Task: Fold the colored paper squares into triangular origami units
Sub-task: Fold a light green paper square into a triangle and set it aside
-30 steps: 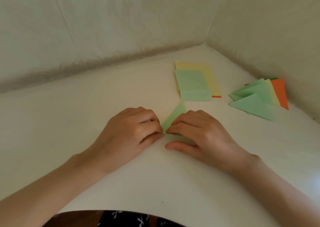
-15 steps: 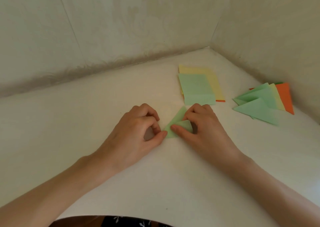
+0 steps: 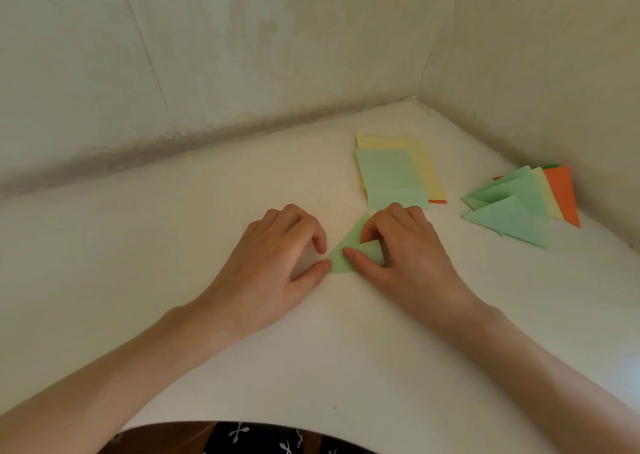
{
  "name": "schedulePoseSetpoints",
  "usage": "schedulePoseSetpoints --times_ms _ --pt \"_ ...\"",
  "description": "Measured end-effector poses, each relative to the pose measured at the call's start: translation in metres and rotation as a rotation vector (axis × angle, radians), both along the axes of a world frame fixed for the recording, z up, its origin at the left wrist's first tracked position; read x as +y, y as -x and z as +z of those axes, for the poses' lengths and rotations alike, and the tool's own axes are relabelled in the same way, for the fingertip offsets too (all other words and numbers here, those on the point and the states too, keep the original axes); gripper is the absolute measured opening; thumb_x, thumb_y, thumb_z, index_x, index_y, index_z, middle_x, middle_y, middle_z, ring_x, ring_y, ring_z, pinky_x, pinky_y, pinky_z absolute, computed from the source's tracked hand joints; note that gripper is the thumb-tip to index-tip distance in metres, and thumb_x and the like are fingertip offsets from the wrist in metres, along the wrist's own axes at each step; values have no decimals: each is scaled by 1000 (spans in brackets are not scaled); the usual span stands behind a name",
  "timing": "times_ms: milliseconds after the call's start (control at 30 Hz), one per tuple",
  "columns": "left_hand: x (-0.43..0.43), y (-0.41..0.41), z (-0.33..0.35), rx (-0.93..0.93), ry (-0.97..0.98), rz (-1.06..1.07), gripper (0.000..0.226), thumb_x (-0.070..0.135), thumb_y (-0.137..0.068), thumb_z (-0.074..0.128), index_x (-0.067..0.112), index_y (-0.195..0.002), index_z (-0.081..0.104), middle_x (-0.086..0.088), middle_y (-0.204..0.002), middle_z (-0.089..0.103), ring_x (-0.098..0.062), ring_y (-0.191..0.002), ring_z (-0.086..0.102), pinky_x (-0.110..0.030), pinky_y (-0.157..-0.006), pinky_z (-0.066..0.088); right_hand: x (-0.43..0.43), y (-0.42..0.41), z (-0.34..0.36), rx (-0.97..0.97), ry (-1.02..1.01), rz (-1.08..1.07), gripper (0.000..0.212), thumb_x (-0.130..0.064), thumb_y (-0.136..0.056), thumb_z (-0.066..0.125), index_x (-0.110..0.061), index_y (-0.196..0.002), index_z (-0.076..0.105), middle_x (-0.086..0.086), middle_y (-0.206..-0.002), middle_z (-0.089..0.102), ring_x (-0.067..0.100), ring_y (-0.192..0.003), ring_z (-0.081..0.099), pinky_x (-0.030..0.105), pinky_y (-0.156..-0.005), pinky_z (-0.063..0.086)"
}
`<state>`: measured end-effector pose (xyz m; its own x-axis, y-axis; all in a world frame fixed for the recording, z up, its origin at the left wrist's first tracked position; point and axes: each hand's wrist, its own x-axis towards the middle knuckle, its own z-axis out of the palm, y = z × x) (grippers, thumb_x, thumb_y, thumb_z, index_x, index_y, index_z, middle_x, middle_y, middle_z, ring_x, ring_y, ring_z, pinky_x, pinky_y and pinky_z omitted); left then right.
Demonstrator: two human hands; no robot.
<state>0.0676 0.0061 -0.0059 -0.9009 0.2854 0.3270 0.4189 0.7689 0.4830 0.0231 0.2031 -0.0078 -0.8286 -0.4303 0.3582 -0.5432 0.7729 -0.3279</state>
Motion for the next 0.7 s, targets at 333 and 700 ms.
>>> schedulePoseSetpoints --times_ms 333,700 --pt "-14 -22 7 115 353 -212 40 37 -94 40 20 -120 64 8 -118 59 -13 -105 52 -28 -95 33 26 -23 25 177 -127 186 34 -33 -91 48 -15 -115 64 5 -115 58 24 -108 47 37 -94 38" --pt "-13 -30 2 114 382 -157 44 42 -95 34 25 -128 57 13 -126 56 -6 -114 44 -34 -106 24 32 -37 17 229 -344 188 44 -47 -98 32 -29 -111 70 -5 -113 65 24 -114 51 46 -110 20"
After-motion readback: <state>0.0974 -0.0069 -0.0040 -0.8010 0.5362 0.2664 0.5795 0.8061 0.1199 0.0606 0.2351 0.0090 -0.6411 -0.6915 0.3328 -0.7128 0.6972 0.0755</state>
